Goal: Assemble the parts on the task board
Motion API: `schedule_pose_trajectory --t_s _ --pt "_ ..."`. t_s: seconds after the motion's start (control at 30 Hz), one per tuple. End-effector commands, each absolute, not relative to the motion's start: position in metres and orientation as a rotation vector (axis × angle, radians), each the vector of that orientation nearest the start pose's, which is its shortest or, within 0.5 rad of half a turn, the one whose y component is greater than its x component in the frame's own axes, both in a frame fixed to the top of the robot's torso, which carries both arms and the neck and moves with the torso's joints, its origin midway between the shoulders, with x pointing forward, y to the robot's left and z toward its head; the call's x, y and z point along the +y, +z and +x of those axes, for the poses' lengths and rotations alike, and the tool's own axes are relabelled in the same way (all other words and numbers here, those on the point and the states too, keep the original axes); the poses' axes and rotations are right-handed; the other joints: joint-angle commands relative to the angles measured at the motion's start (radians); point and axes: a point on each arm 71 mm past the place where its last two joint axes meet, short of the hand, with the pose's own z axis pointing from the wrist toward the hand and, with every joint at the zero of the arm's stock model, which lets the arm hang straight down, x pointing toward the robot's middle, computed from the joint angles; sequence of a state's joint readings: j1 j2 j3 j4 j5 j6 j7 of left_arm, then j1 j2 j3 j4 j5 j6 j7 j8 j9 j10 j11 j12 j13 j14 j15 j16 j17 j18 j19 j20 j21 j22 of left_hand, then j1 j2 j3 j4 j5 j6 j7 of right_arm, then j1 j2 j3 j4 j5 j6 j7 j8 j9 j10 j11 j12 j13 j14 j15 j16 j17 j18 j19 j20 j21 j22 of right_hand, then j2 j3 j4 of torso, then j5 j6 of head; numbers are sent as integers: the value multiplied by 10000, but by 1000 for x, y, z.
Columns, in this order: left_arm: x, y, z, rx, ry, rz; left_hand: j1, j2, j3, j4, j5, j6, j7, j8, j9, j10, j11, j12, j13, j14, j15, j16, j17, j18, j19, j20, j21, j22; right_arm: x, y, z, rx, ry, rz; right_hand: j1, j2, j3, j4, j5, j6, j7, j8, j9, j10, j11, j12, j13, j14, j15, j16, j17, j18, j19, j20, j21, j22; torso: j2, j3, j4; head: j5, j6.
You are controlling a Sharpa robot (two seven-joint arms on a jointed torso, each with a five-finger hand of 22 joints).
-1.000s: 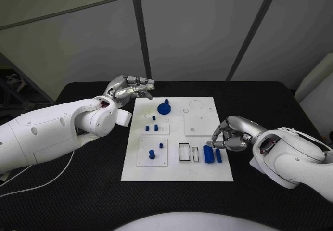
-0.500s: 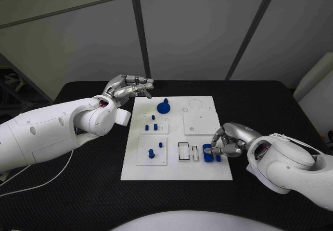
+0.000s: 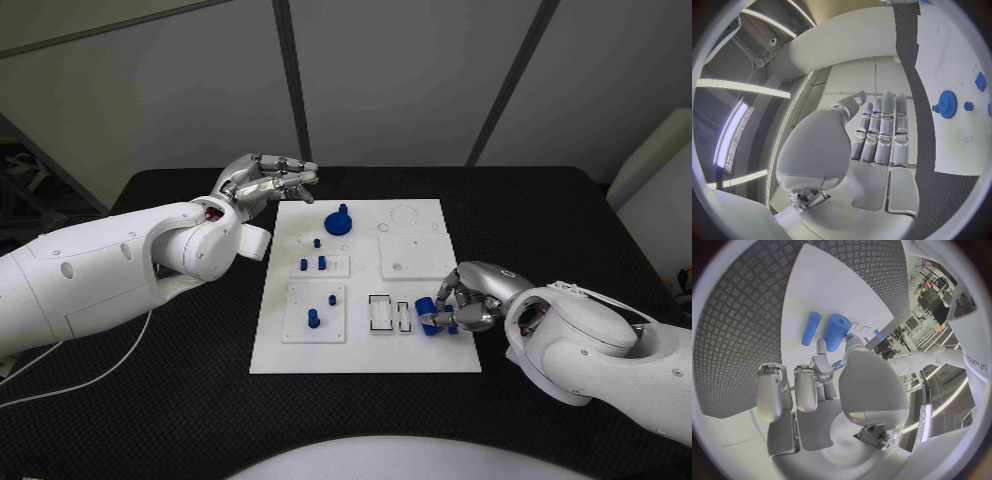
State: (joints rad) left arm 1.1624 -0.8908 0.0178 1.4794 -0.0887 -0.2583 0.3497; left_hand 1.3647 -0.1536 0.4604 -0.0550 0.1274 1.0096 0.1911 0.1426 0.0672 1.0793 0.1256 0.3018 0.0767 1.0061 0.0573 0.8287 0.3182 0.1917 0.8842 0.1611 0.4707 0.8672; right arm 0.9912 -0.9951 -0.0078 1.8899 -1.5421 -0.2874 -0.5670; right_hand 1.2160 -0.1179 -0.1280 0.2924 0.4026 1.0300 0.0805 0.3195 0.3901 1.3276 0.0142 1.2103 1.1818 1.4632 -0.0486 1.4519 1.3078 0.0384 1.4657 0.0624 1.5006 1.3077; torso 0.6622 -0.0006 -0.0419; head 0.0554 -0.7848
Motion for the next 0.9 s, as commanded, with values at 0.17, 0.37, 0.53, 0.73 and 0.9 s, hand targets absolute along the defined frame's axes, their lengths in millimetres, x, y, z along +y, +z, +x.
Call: schedule_pose_trajectory --t_s 0.17,0.37,0.53,0.73,0.9 --pt "243 -180 496 14328 -15098 -10759 -45 62 -70 -1 57 -38 57 -20 -5 -78 14 68 -11 16 36 -70 -16 -119 -16 50 -59 -19 -184 -245 382 19573 4273 105 -23 25 -95 -10 -79 -119 16 88 113 31 -60 -70 8 644 -78 -24 327 -119 278 -38 1 1740 13 8 26 -22 14" --pt "243 -181 496 14363 -15098 -10782 -45 62 -70 -1 57 -38 57 -20 -5 -78 14 68 -11 16 36 -70 -16 -119 -16 50 -59 -19 -181 -252 383 19699 4221 76 43 66 -116 -17 -91 -170 16 134 206 22 -61 -90 17 645 -80 -24 330 -119 276 -41 -2 1739 16 -5 13 -4 23" --pt "243 -182 496 14385 -15095 -10797 -45 62 -70 -1 57 -38 57 -20 -5 -78 14 68 -11 16 36 -70 -16 -119 -16 50 -59 -19 -180 -254 384 19699 4186 110 113 138 -126 -19 -49 -209 11 190 310 29 -66 -94 44 646 -83 -23 335 -121 281 -43 2 1747 7 -9 18 -10 33" --pt "243 -182 495 14398 -15088 -10810 -45 62 -70 -1 57 -38 57 -20 -5 -78 14 68 -11 16 36 -70 -16 -119 -16 50 -59 -19 -180 -251 383 19387 4351 384 268 359 -145 -28 293 -236 -29 370 593 116 -101 -35 179 652 -109 -15 354 -129 310 -63 25 1781 4 -6 9 4 61" --pt "244 -183 495 14406 -15074 -10825 -45 62 -70 -1 57 -38 57 -20 -5 -78 14 68 -11 16 36 -70 -16 -119 -16 50 -59 -19 -182 -244 378 18990 4663 795 463 514 -142 -55 644 -261 -67 493 805 252 -140 107 373 678 -142 48 469 -148 368 -92 76 1849 1 -6 2 -5 83"
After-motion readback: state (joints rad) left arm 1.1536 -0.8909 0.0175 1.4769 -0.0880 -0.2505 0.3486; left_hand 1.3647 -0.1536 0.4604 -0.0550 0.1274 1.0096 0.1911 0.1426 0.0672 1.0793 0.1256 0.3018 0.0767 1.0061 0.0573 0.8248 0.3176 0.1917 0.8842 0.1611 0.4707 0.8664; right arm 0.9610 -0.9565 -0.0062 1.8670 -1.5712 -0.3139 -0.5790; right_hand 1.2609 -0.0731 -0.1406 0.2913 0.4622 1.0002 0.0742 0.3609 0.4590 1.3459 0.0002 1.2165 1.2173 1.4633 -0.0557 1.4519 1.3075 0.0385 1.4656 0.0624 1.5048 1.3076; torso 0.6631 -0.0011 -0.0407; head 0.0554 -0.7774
